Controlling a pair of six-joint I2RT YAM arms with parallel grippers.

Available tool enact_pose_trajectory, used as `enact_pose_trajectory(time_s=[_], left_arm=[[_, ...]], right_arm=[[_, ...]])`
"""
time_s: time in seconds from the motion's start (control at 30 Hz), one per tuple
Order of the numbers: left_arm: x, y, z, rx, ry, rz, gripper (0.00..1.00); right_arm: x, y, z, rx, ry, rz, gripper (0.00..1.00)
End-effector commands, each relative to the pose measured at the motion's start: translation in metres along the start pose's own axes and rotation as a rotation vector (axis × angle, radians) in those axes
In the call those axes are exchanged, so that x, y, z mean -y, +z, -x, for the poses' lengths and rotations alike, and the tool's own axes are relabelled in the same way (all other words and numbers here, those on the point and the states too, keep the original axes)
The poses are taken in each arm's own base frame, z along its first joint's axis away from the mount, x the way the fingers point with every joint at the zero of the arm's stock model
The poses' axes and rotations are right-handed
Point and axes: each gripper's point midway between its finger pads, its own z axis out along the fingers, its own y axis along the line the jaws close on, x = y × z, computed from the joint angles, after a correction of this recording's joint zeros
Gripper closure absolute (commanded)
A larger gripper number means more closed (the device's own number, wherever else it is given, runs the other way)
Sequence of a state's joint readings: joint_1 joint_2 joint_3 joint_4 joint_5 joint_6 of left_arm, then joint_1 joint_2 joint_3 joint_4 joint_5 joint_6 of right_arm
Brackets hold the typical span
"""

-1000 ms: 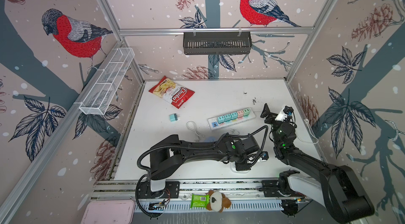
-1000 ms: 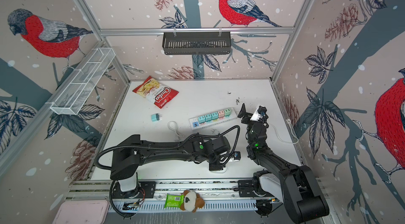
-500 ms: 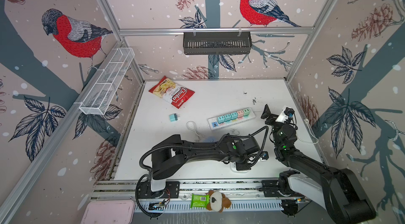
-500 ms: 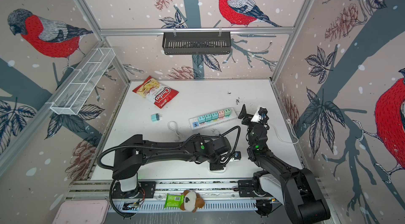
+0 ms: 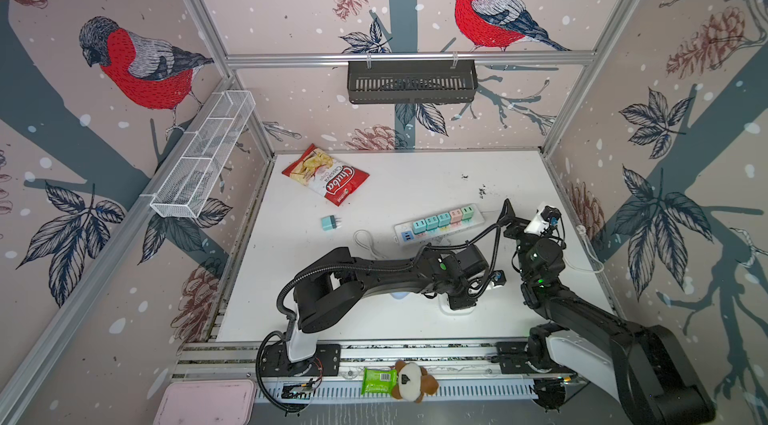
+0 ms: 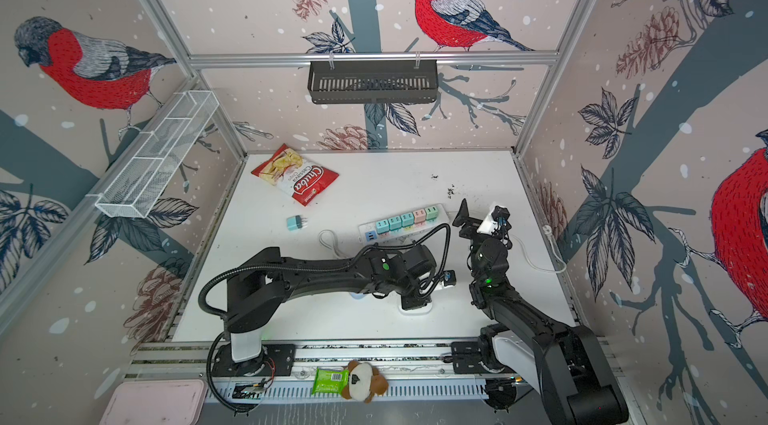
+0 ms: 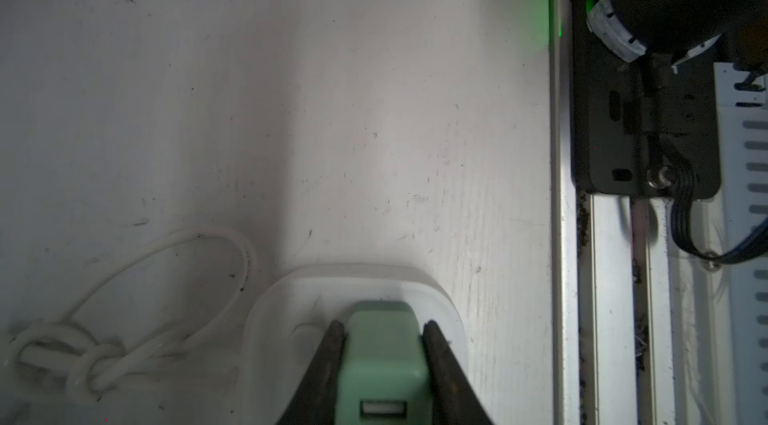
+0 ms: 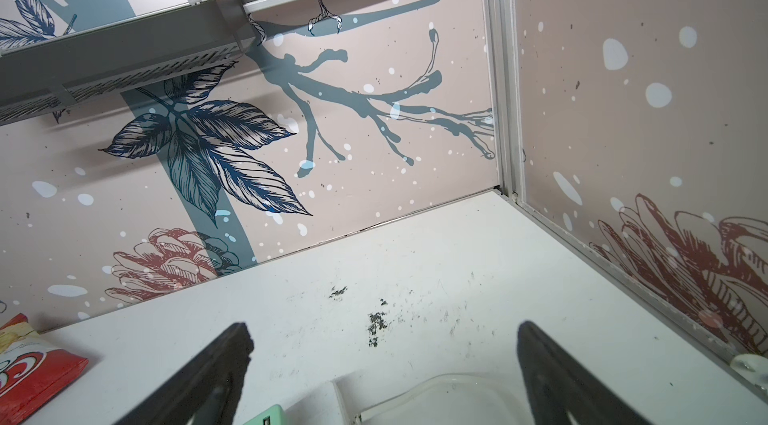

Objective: Insert the plug
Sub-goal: 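Lower the light green charger onto the white socket box with the left gripper, then open and lift the left gripper while the right gripper swings toward loose chargers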

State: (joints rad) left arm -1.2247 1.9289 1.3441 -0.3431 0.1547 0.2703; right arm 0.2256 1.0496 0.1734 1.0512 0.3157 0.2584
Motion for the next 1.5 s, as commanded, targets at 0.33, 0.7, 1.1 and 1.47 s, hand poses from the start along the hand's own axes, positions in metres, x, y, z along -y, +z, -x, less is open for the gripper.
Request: enact_pose_trajectory(time_s=[0.33,0.7,1.1,1.47], left_arm=[[-0.032,-0.021,0.011,0.023,0.036,0.184,0.05],[-0.09,-0.173,0.065,0.486,-0.135,0.53,0.02],[-0.132,-0.371,-0.003,1.024,-0.687,1.033,0.02],[-0.139,-0.409,-0.065,0.991,-0.831,1.262,0.02]], right_arm=[[0.003,0.003,0.011,0.029,0.056,-0.03,0.0],[0.032,0.012,0.03,0.008,0.404,-0.273,0.0],[0.039,0.002,0.04,0.046,0.535,-0.306,0.0],[-0.075,0.023,0.016,-0.258,0.268,0.238,0.0]])
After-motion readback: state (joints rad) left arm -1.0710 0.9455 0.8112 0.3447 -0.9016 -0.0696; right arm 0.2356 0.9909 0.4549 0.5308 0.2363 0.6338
